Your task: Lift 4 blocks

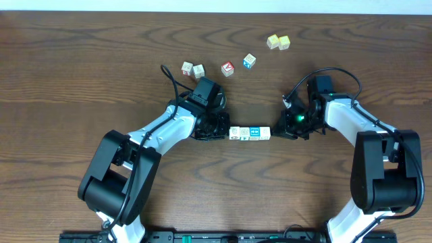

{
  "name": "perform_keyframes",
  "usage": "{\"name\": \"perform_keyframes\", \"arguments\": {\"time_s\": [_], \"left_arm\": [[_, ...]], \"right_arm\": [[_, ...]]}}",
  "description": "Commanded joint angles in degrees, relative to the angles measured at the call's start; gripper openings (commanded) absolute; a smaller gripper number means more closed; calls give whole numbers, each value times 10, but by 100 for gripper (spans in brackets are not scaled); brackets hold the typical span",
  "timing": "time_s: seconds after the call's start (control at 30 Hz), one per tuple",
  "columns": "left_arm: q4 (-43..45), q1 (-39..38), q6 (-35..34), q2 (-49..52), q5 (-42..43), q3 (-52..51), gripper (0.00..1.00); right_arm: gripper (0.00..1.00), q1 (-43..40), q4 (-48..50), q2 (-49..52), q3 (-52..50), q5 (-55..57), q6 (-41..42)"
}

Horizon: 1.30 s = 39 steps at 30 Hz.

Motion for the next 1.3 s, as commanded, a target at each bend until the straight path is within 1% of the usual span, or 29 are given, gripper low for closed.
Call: {"name": "perform_keyframes", "arguments": {"time_s": [0.0,0.93,1.27], "left_arm": [[14,-19,10,-20,98,3,7],[14,-19,9,-35,102,3,7],[12,-19,7,-35,102,3,7]], "right_arm": [[1,17,-5,1,1,-120,6],[1,17,-27,1,17,-120,7],[1,17,-27,1,21,-131,24]]}}
